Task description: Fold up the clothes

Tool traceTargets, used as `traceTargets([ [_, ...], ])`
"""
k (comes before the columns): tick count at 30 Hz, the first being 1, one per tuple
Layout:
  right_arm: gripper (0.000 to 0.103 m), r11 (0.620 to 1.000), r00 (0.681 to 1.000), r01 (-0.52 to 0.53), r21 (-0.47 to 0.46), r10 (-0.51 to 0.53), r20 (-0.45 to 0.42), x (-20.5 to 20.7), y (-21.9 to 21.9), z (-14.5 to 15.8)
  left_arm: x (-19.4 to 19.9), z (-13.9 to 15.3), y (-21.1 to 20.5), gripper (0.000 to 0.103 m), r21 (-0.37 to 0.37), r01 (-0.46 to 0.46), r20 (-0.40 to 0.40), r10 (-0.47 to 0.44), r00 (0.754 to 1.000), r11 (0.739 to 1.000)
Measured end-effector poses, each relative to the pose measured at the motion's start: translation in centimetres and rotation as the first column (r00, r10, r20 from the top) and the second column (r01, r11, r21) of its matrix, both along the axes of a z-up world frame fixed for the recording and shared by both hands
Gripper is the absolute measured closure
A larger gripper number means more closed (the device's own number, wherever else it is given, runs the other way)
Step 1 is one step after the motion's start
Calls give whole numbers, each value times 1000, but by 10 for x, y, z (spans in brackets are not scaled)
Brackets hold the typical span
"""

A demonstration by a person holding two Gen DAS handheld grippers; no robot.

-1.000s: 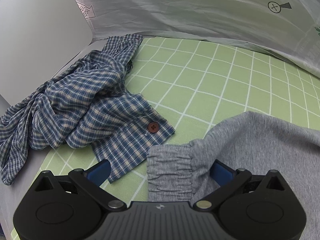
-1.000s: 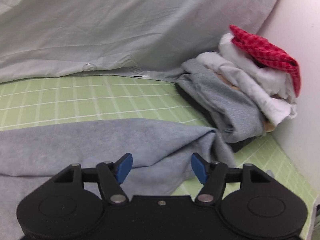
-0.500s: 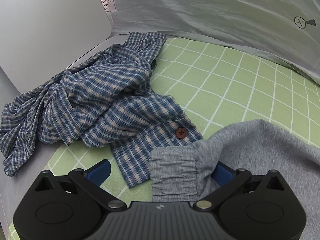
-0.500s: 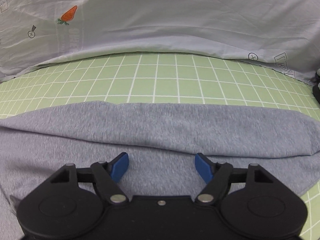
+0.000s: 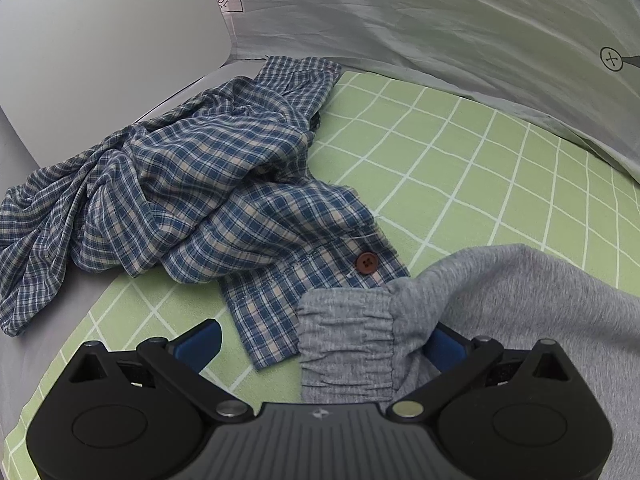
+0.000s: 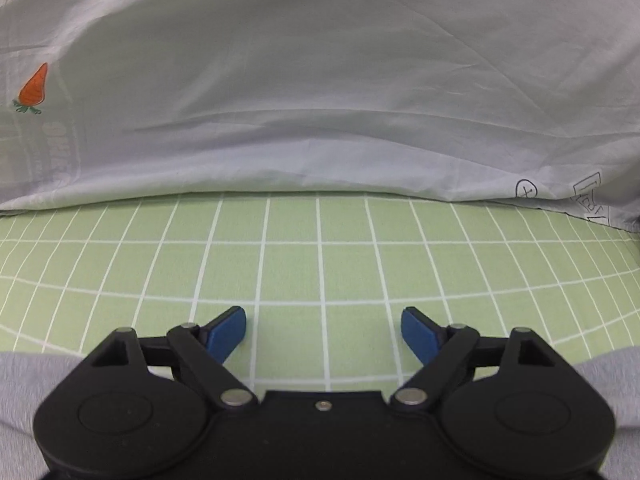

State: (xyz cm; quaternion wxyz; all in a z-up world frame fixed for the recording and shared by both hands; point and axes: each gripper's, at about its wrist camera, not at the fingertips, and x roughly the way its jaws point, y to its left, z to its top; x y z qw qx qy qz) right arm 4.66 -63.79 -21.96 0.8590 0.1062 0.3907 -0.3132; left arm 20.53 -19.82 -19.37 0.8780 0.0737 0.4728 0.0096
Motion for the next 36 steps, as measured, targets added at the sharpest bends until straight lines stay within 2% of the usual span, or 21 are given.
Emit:
traceTargets([
  [3,18,998,999,-35,-54,37,25,4,15,16,0,0,-1,0,5,1,-2,-1,1000,1000],
  [6,18,995,994,-90,-53,92,54,-11,44,29,-1,1,-4,0,18,-7,1,7,1000,1000],
  [10,17,992,992,-118,42,115,61,-45,83,28,-2,2,-12,0,74,14,14,-15,1000,997],
  [15,17,987,997,-78,141,77,10,-70,104,10,-3,3,-18,0,125,45,26,-49,998,991],
  [17,16,989,995,-96,111,96,0,-70,108,8,-2,3,-17,0,117,42,26,-45,999,992],
  [19,14,989,993,-114,93,115,-9,-63,104,5,-2,2,-15,0,104,40,23,-43,999,994],
  [23,8,993,997,-76,94,76,1,-45,80,3,-2,1,-12,0,84,38,22,-40,999,996],
  [25,1,994,998,-66,84,65,16,-34,69,0,-2,1,-11,0,77,38,22,-40,999,996],
  [28,0,996,997,-78,47,77,30,-15,58,-2,-3,1,-9,0,65,37,23,-38,999,997],
  [36,0,991,991,-123,44,121,54,39,32,-6,-1,1,-7,0,42,22,10,-22,1000,999],
])
